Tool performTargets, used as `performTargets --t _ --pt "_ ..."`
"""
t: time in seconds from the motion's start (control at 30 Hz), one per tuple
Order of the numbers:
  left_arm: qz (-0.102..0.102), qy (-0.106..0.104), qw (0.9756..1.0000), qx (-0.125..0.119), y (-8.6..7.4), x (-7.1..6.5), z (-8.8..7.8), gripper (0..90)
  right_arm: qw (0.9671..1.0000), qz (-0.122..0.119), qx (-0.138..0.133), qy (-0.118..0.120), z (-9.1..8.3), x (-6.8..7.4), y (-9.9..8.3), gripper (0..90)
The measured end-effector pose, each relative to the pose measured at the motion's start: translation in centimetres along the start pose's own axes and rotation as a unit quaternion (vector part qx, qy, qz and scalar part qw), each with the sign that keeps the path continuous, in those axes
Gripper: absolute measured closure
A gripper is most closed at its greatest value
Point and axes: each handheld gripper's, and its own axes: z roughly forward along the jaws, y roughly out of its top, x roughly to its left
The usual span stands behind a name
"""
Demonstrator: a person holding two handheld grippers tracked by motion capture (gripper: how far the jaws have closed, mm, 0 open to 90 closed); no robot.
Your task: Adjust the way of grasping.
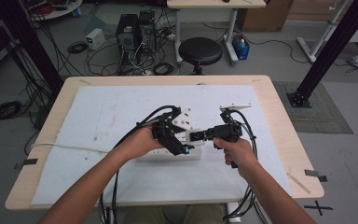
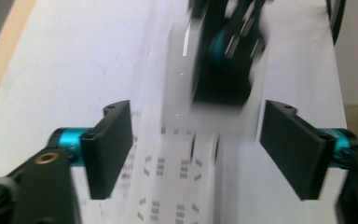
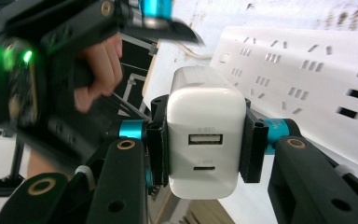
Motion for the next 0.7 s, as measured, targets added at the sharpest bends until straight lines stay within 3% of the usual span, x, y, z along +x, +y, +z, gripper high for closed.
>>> performTargets --t 0.1,0.23,0.33,0.4,0.47,0.53,0.6,0.63,0.67,0.7 --pt "-0.031 -0.013 0.9994 0.013 -1.2 1.0 -0.8 20.9 0.9998 -0.017 0.002 -0.013 -0.9 -0.1 -0.1 62.0" --pt "-0.059 -0.009 0.9978 0.029 -3.0 2.0 -2.5 20.8 0.9984 -0.034 0.009 -0.045 -1.9 -0.1 -0.3 62.0" --pt "-0.083 0.003 0.9956 0.043 -4.5 2.8 -3.9 20.8 0.9946 -0.058 0.015 -0.085 -2.8 -0.2 -0.2 62.0" --pt "-0.099 0.012 0.9936 0.054 -5.4 3.3 -4.8 20.8 0.9901 -0.081 0.022 -0.113 -3.4 -0.1 -0.1 62.0" --pt "-0.115 0.021 0.991 0.064 -6.3 3.7 -5.7 20.8 0.9831 -0.106 0.03 -0.146 -4.0 0.1 0.1 62.0" --pt "-0.124 0.018 0.989 0.078 -7.2 4.1 -6.6 20.9 0.9728 -0.133 0.048 -0.183 -4.5 0.5 0.3 62.0" --pt "-0.121 0.019 0.9877 0.097 -8.0 4.2 -7.4 20.9 0.9586 -0.163 0.069 -0.223 -5.0 0.9 0.5 61.9" --pt "-0.129 0.021 0.9865 0.098 -8.4 4.2 -7.7 20.9 0.9519 -0.173 0.078 -0.241 -5.3 1.1 0.5 61.9" --pt "-0.12 0.021 0.9863 0.111 -8.7 4.4 -8.1 20.8 0.9448 -0.182 0.085 -0.259 -5.6 1.2 0.6 61.9" --pt "-0.129 0.026 0.9854 0.108 -9.0 4.4 -8.4 20.9 0.9378 -0.193 0.092 -0.274 -5.8 1.4 0.6 62.0"
